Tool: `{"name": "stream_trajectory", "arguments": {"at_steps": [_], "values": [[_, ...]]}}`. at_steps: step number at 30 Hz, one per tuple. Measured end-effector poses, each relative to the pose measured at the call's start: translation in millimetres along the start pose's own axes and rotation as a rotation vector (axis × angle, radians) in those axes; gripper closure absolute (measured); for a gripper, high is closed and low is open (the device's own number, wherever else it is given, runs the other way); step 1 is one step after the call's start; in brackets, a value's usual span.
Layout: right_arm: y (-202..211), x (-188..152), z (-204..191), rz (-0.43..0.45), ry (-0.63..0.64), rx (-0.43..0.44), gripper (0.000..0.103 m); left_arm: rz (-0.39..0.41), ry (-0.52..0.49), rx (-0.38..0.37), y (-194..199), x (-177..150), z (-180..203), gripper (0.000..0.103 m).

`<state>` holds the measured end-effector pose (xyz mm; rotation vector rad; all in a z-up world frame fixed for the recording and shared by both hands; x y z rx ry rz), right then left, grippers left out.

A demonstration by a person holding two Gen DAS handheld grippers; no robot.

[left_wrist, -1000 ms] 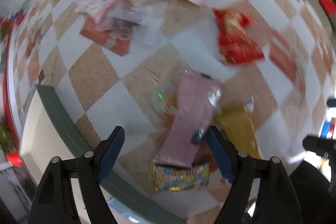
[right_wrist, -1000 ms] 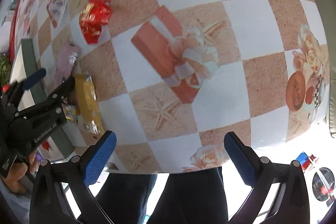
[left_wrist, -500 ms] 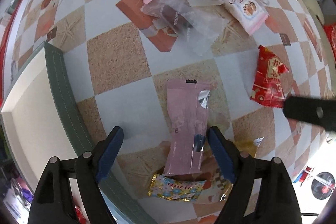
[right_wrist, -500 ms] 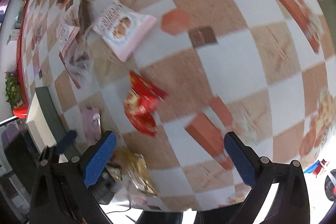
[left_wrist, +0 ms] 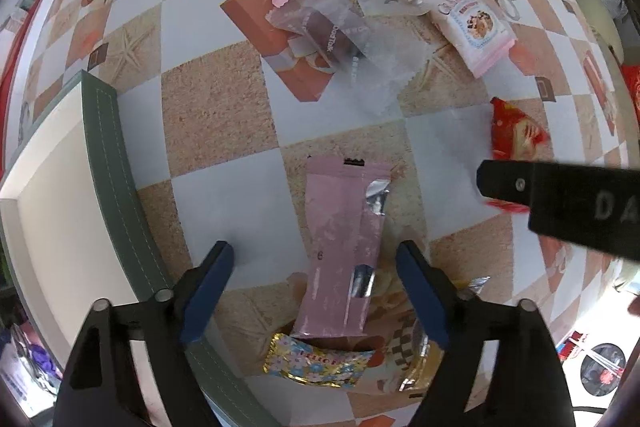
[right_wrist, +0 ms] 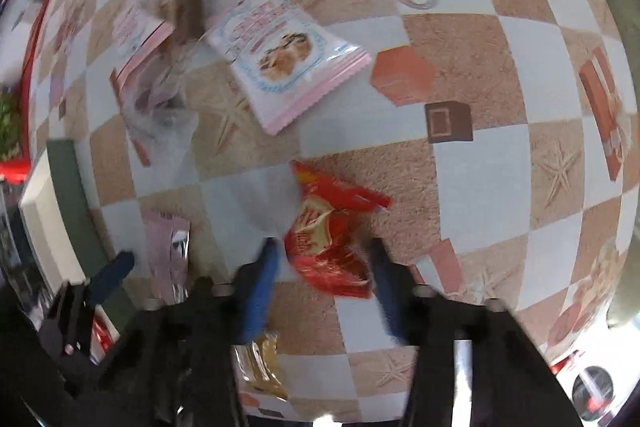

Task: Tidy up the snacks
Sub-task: 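Close left tool on the pink bar while right tool grasps the red packet, then carry the pink bar and red packet over the white tray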

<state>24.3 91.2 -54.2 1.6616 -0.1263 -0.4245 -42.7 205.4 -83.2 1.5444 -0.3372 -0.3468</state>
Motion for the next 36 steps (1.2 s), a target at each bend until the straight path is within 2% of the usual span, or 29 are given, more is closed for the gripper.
{"name": "stream_trajectory", "arguments": {"at_steps": [1,2,3,4,5,7,8,10,18,26,28,29,32,33,35,36], "values": [[1,-3,-1,-0.002,0.006,0.010,0.064,0.007,-0.008,0.001,2,1,2,0.029],[1,-4,2,-0.003,0.002,0.019,0.071,0.014,-0.017,0.002,7,-1,7,0.041],[0,-14,2,-0.006,-0.008,0.035,0.071,0.019,-0.028,0.004,10,-2,9,0.056],[1,-15,6,-0.010,-0.018,0.058,0.071,0.024,-0.045,0.001,13,-1,12,0.066],[2,-32,9,-0.009,-0.022,0.074,0.071,0.021,-0.053,-0.005,13,0,15,0.076],[6,-37,21,-0.002,-0.015,0.087,0.071,0.021,-0.037,-0.046,13,-2,16,0.077],[10,-34,40,0.003,-0.005,0.093,0.071,0.023,-0.028,-0.053,14,-3,16,0.077],[15,-44,51,0.010,0.007,0.098,0.071,0.032,-0.009,-0.063,18,-8,13,0.077],[19,-99,91,-0.001,0.000,0.118,0.071,0.088,-0.007,-0.089,44,-19,6,0.077],[33,-127,85,0.016,0.019,0.147,0.071,0.138,0.005,-0.097,66,-35,-8,0.077],[37,-117,76,0.023,0.033,0.143,0.071,0.149,0.017,-0.095,71,-37,-13,0.077],[33,-117,68,0.027,0.036,0.137,0.071,0.153,0.021,-0.093,79,-54,-19,0.077],[28,-109,78,0.021,0.001,0.105,0.070,0.160,0.049,-0.088,84,-61,-28,0.077],[22,-106,78,0.013,-0.029,0.097,0.067,0.161,0.058,-0.087,85,-64,-32,0.077],[16,-104,88,0.005,-0.085,0.097,0.026,0.167,0.079,-0.084,88,-71,-39,0.077],[11,-99,84,0.013,-0.114,0.101,0.025,0.169,0.086,-0.081,90,-73,-43,0.077]]}}
Point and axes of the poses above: each gripper's, at about its wrist camera, not at the fingertips, and y roughly against the way its jaws point, z to its right, x to its top, the point moved 6 cm from there along -y, roughly the way its jaws point, and after that the axes turned 15 degrees about -y, right-handed, at the moved point
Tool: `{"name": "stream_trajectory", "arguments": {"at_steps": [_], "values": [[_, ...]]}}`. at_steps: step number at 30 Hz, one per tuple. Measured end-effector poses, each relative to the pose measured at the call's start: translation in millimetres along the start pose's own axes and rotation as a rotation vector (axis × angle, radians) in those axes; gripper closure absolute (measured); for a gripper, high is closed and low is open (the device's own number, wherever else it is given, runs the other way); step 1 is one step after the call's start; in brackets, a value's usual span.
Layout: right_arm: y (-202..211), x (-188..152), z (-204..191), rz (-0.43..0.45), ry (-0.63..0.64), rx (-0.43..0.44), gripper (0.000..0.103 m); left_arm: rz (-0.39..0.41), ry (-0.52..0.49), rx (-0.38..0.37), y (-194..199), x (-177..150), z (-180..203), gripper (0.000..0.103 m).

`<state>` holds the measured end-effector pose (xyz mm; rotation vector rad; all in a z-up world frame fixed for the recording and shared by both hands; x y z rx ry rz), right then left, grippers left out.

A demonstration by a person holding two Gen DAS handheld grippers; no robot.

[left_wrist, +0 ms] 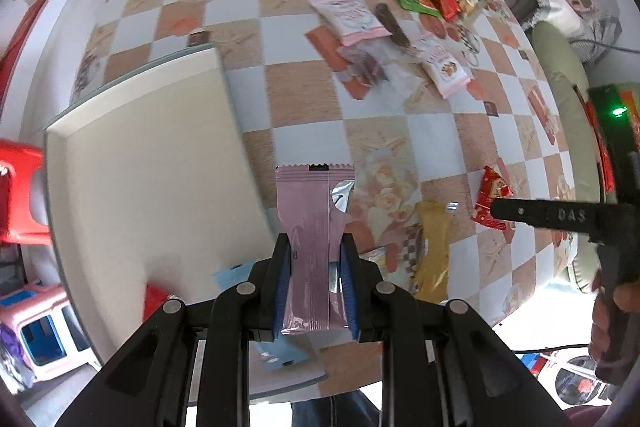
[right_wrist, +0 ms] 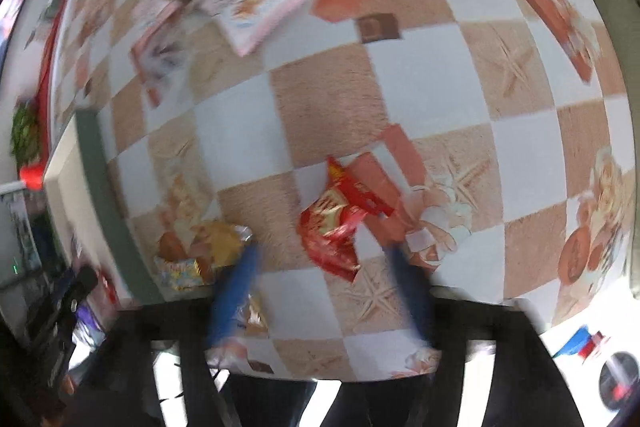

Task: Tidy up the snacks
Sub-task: 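Carry the pink bar and red packet over the white tray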

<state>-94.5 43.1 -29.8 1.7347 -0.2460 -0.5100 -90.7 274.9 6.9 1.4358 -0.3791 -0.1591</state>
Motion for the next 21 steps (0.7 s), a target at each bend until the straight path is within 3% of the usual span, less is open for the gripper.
{"name": "stream_trajectory", "arguments": {"at_steps": [4,6,7,11,21], "values": [[-11,6,8,0.001,-0.048,-0.011,0.028,-0.006,0.020,0.025,6,-11,-14,0.077],[-19,6,9,-0.012,-0.038,-0.045,0.059,-0.013,0.028,0.036,7,-17,-21,0.077],[-19,6,8,0.001,-0.024,-0.070,0.065,-0.019,0.034,0.042,7,-21,-25,0.077],[-14,-1,1,0.016,0.050,-0.079,0.066,-0.028,0.063,0.054,8,-32,-38,0.077],[31,-19,-38,0.031,0.164,0.038,0.066,-0.014,0.150,0.050,9,-43,-65,0.077]]}}
Point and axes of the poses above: each gripper's, at about its wrist camera, not at the fingertips, and y roughly against the way its jaws point, z to its right, x to its top, the point moved 6 cm from there along -y, roughly the way its jaws point, and after that the axes turned 15 degrees about -y, right-handed, at the moved point
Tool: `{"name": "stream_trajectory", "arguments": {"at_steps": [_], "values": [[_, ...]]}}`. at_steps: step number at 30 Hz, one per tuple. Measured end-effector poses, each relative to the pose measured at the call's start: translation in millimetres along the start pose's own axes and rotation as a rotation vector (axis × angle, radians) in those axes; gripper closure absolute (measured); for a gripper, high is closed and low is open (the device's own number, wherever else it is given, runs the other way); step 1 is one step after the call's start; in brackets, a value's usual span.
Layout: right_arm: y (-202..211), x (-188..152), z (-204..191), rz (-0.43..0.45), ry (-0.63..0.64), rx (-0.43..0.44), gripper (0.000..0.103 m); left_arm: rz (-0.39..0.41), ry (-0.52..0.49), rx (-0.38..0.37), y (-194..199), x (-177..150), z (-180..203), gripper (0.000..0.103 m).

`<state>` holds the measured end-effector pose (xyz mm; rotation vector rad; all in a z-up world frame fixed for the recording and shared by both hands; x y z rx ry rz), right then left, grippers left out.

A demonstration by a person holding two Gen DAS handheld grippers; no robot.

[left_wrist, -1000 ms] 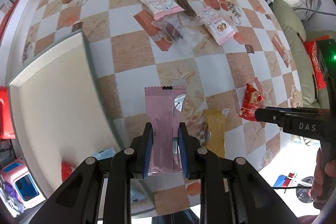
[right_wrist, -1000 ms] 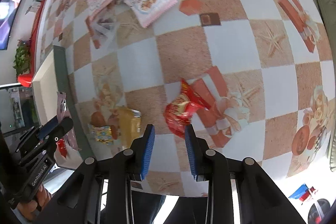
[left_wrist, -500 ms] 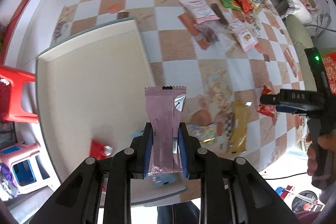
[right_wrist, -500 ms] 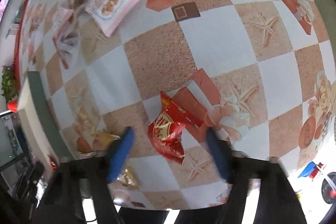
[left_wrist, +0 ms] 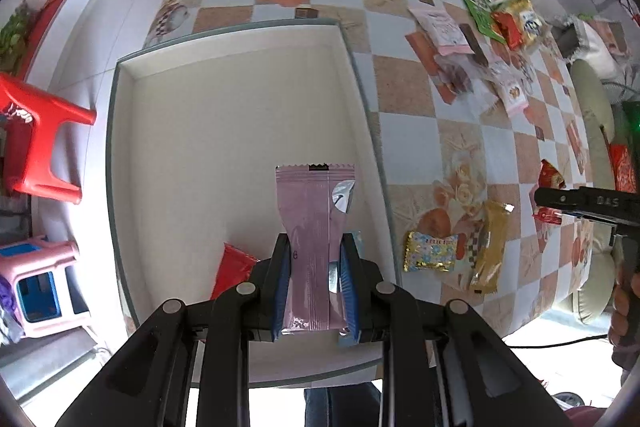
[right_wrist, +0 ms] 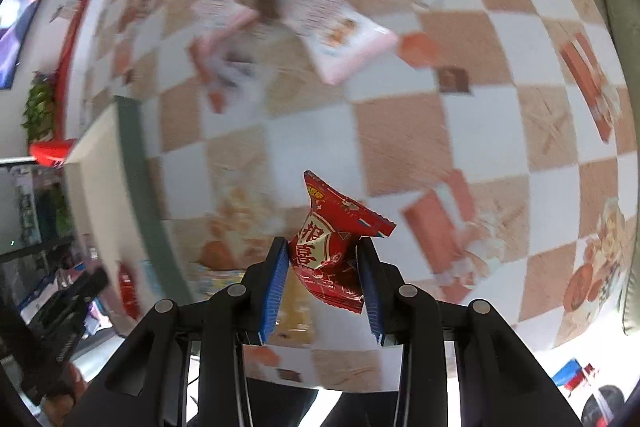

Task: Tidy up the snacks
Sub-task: 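Carry the pink bar and red packet over the white tray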

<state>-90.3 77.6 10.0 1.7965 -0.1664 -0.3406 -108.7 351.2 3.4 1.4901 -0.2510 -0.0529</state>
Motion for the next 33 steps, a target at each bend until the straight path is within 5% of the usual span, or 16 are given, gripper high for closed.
{"name": "stream_trajectory", "arguments": {"at_steps": [15,33], "values": [[-46,-18,-152,-0.114,0.204,0.092,0.066,-0.009,0.069,-0.011,1,-16,-31,0.077],[-72,-52,-215,-0.204,0.375,0.073,0.066,-0.059,0.134,-0.012,-15,-43,-52,0.077]]}}
Point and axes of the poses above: each gripper's, at about its wrist camera, not at the fingertips, and y roughly against the way its jaws point, z to its right, x to its top, the point moved 6 cm from there along -y, roughly the way its jaws point, and after that the axes turned 15 degrees about -y, right-handed, at the moved point
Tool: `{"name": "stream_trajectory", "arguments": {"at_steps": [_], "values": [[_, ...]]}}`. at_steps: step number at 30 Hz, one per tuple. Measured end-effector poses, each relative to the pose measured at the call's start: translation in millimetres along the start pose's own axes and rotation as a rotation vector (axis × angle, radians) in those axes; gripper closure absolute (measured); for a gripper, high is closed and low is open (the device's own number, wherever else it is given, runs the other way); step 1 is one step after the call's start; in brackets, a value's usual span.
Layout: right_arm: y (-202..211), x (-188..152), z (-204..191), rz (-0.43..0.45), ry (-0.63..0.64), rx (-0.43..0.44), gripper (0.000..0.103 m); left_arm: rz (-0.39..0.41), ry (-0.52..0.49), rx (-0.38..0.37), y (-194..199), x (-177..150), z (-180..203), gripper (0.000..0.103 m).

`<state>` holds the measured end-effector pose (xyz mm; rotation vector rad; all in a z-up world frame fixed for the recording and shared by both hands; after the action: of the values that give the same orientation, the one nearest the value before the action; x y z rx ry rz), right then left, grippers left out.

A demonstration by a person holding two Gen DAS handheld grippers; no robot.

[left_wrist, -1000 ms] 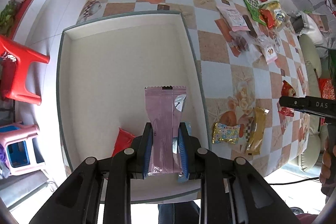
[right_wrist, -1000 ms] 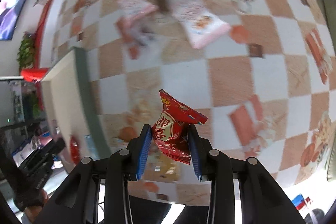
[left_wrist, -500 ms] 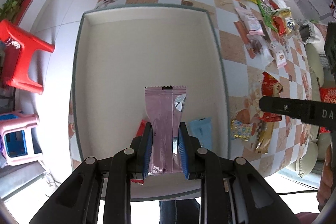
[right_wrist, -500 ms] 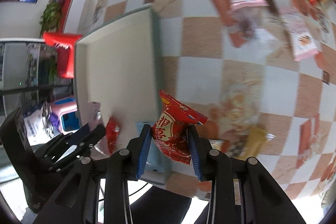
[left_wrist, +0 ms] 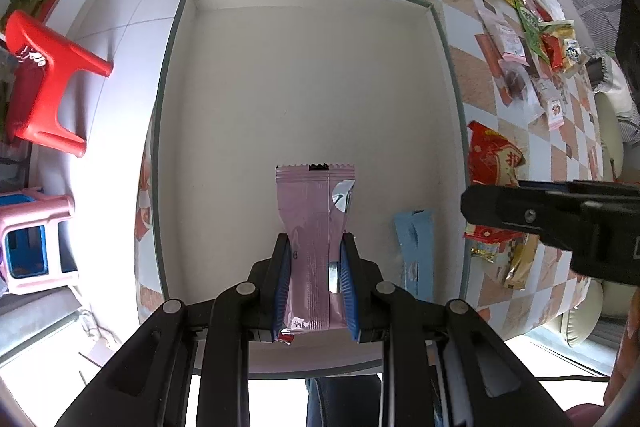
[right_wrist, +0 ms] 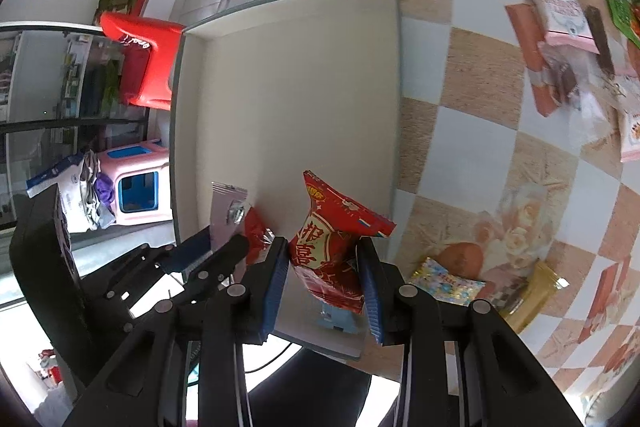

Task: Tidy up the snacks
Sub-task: 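Carry the pink bar and red packet over the white tray, then open both tools to drop the pink bar and red packet in the tray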

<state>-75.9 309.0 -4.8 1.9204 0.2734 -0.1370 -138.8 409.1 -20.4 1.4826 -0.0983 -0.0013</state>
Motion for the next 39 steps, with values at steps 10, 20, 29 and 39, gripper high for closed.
{"name": "stream_trajectory", "arguments": {"at_steps": [10,20,29,39], "values": [[-15,-4,-8,-0.039,0.004,-0.009,0.065,-0.030,-0.009,0.015,-8,-6,-2,0.073],[-7,6,6,0.016,-0.010,-0.082,0.000,-0.015,0.011,0.080,-6,-5,-3,0.024],[10,12,18,0.090,0.004,-0.130,0.000,-0.035,-0.022,0.087,-10,-5,6,0.023],[21,16,57,0.119,-0.080,-0.139,0.000,-0.107,-0.029,0.124,-32,-23,-5,0.023]]}}
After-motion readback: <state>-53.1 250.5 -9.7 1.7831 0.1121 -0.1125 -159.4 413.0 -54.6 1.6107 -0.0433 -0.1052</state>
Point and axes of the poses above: each gripper's, at about its wrist camera, not at the fingertips, and y roughly against the way its jaws point, z to its right, x to its top, the point moved 6 cm from there along -y, roughly the way its jaws point, and after that the axes turned 15 degrees about -y, right-handed, at the moved point
